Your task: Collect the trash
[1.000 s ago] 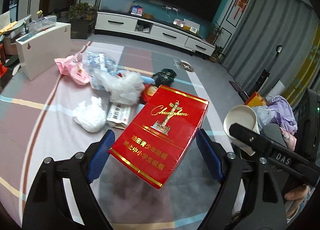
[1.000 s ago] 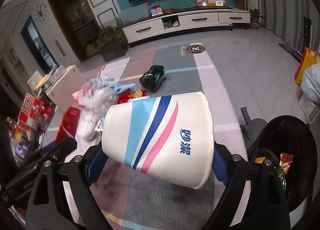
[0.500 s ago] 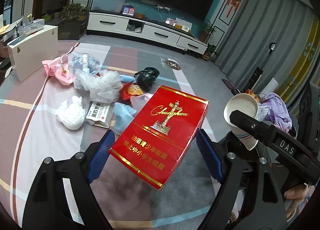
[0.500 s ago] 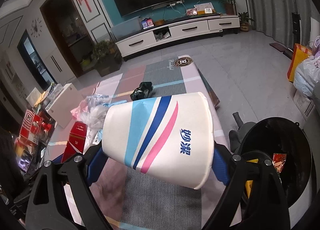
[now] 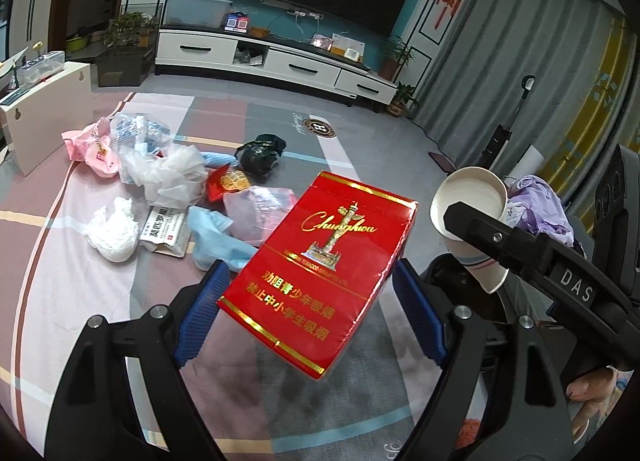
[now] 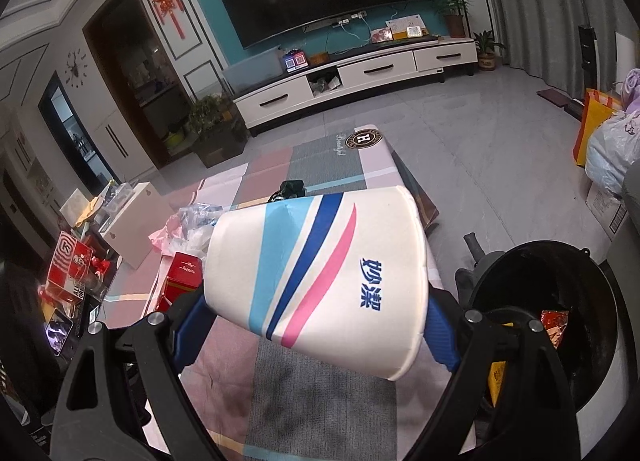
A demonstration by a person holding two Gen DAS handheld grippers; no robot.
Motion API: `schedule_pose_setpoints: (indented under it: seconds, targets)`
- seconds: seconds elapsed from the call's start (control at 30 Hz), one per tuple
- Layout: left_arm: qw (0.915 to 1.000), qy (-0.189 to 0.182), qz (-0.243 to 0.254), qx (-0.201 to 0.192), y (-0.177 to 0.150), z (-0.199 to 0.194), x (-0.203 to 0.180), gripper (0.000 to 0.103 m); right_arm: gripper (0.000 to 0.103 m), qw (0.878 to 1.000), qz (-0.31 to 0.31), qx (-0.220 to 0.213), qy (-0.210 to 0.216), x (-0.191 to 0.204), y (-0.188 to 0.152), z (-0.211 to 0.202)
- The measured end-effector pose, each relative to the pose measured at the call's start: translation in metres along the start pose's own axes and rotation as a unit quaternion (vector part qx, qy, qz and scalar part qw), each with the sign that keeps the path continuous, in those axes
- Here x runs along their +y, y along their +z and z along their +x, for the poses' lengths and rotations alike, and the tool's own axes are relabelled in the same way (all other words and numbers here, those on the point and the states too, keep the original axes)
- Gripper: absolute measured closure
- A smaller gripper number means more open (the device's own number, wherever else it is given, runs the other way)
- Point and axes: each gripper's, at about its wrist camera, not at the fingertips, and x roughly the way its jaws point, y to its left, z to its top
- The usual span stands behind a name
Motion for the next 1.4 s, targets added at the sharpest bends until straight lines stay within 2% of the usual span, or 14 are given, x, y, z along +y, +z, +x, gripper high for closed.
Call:
schedule_pose_setpoints:
  seconds: [0.6, 0.63, 0.7, 0.87, 1.1, 1.27, 1.4]
  targets:
    - [0.9987, -0.043, 0.029, 0.004, 0.0, 0.014, -0.041, 0.019, 0.016, 0.999, 0.023, -0.036, -0.034, -0.033, 0.009, -0.03]
    - [0.9987, -0.042, 0.029, 0.005, -0.001, 0.017, -0.043, 0.019, 0.019, 0.999, 0.023, -0.034, -0.033, -0.034, 0.009, -0.029]
    - [0.9987, -0.043, 0.026, 0.008, -0.001, 0.022, -0.046, 0.019, 0.023, 0.999, 0.025, -0.023, -0.025, -0.036, 0.008, -0.023]
    - [0.9992, -0.033, 0.016, 0.016, -0.002, 0.03, -0.04, 0.019, 0.023, 0.999, 0.034, 0.014, -0.01, -0.042, 0.006, -0.004]
    - [0.9996, -0.008, -0.014, 0.022, -0.006, 0.026, -0.008, 0.019, 0.023, 0.997, 0.04, 0.057, -0.011, -0.045, -0.002, 0.012]
    - [0.9993, 0.005, -0.027, 0.026, -0.015, 0.016, 0.013, 0.019, 0.02, 0.995, 0.034, 0.097, -0.003, -0.042, -0.018, 0.021]
    - [0.9984, 0.016, -0.041, 0.035, -0.024, 0.014, 0.029, 0.019, 0.017, 0.99, 0.045, 0.131, -0.021, -0.038, -0.041, 0.038]
